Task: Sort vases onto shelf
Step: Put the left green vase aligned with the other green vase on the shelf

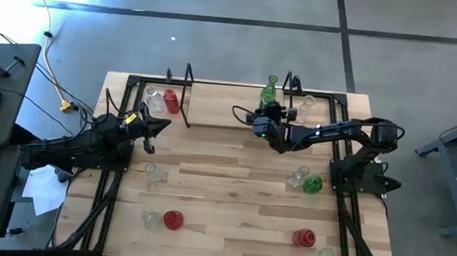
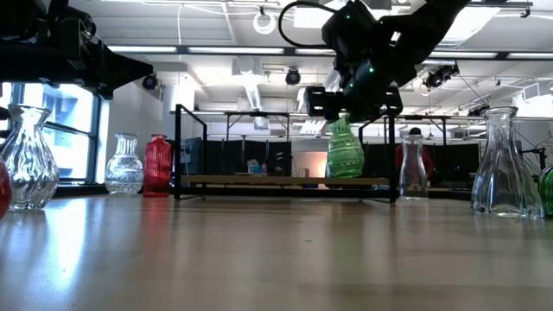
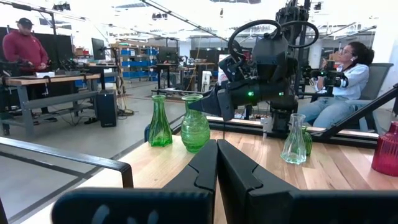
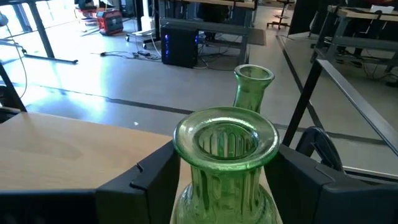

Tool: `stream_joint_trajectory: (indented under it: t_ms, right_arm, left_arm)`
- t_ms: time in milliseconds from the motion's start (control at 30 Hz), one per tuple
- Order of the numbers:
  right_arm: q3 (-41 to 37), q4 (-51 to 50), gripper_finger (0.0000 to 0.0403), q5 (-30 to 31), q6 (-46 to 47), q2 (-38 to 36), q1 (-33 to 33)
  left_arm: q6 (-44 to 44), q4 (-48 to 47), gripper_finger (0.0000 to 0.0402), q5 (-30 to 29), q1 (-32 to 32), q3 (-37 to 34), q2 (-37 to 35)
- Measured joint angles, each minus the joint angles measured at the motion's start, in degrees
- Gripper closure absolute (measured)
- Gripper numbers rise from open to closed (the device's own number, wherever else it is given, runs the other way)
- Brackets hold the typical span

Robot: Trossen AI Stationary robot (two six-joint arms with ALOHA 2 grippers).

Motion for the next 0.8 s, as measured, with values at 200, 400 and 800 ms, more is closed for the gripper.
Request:
stream_joint_trajectory:
  t_ms: [200,400,800]
  right_arm:
    - [0.0,-0.02,0.0195,-0.26,-0.05,0.0,0.77]
    - [0.52,-0.38,0.0195,-0.44,-0.49,0.02,1.25]
    - [3.95,-0.69,0.0195,-1.59,-1.54,0.06,1.11]
  left_arm:
    - [0.0,0.0,0.0399,0.0,0.02,0.0,0.0]
    - [0.0,0.0,0.0399,0.02,0.02,0.0,0.0]
    - [0.0,0.37,0.0399,0.02,0.02,0.0,0.0]
